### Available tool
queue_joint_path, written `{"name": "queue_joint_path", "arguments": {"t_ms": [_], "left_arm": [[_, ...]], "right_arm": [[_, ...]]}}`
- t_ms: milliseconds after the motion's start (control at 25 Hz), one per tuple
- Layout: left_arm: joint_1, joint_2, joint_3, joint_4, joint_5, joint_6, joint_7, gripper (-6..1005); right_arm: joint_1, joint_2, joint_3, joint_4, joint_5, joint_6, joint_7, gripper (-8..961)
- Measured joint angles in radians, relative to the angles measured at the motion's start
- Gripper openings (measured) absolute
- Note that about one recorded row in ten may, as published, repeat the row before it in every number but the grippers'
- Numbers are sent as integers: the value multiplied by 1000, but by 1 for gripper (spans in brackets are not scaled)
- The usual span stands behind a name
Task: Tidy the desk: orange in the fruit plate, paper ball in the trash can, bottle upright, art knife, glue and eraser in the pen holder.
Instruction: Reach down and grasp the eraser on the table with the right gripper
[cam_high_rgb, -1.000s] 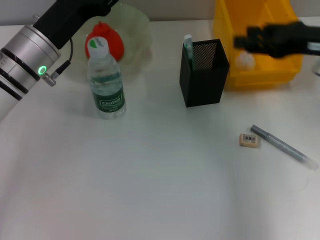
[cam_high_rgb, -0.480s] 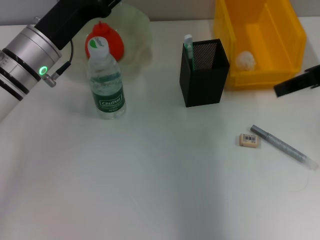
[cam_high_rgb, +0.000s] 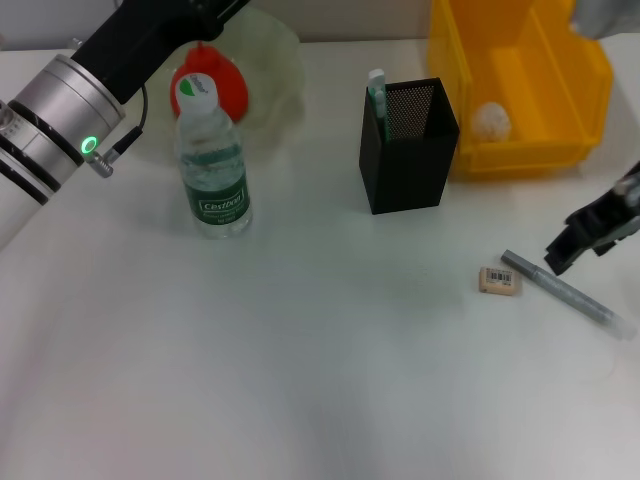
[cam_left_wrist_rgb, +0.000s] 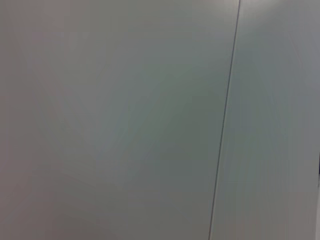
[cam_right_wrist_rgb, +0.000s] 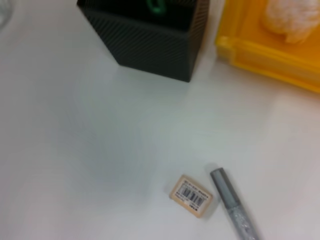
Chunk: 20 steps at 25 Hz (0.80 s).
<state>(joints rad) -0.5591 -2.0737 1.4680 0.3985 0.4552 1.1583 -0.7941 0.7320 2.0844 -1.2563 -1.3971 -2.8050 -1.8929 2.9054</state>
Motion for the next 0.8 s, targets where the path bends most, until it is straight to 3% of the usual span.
{"name": "queue_joint_path", "arguments": {"t_ms": [120,400,800], "left_arm": [[-2,-2,-1,-11,-4,0,5,805],[-6,-2,-8,-21,-6,0,17,805],[-6,-2,-9,-23,-6,-3,19,804]], "right_arm": [[26,1,-67,68,-4,46,38,545],[73,6,-109,202,-2,135,48,545],[91,5,-250,264,42,284,22,544]]}}
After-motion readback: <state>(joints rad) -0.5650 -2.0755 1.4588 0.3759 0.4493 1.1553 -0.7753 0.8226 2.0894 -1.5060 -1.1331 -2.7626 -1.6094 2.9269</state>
